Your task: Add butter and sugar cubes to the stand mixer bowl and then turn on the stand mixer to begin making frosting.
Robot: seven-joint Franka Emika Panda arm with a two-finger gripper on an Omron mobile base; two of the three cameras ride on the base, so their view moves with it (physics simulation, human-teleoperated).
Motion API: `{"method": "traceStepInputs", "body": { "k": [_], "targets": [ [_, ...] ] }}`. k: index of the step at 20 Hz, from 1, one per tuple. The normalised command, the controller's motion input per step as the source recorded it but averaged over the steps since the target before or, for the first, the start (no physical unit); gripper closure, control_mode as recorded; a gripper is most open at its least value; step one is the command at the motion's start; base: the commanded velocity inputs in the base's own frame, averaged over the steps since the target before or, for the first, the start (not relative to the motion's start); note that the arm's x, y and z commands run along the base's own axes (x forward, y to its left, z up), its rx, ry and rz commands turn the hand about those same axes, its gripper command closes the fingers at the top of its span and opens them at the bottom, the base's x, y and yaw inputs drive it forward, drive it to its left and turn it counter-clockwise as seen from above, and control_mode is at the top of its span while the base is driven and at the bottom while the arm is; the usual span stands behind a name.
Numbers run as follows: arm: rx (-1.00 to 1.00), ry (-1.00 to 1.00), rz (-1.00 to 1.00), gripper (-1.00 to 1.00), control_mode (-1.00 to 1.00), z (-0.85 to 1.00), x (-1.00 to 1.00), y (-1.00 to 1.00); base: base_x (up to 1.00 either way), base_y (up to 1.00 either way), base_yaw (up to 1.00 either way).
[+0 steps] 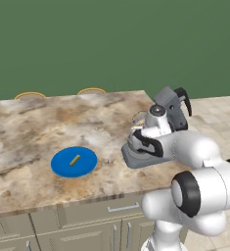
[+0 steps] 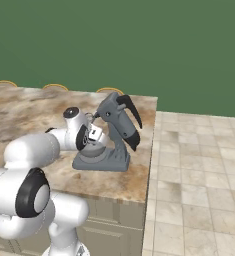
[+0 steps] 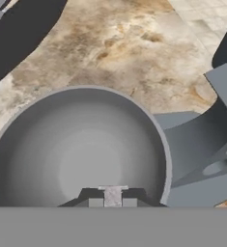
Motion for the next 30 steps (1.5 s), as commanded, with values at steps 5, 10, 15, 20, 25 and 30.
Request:
{"method": "traceStepInputs", "body": {
  "k": [5, 10, 15, 20, 25, 30],
  "targets": [
    [0.0, 0.0, -0.01, 1.0, -1.0, -0.01, 0.19, 0.01, 0.0, 0.0, 0.0],
    [0.0, 0.0, 0.0, 1.0, -1.0, -0.05, 0.0, 0.02, 0.0, 0.0, 0.0],
    [0.0, 0.0, 0.0, 1.0, -1.0, 0.0, 0.0, 0.0, 0.0, 0.0, 0.0],
    [0.0, 0.0, 0.0, -1.0, -1.0, 0.0, 0.0, 0.0, 0.0, 0.0, 0.0],
    [0.0, 0.0, 0.0, -1.0, -1.0, 0.0, 0.0, 0.0, 0.0, 0.0, 0.0],
    [0.0, 0.0, 0.0, -1.0, -1.0, 0.0, 0.0, 0.0, 0.0, 0.0, 0.0]
  ]
}}
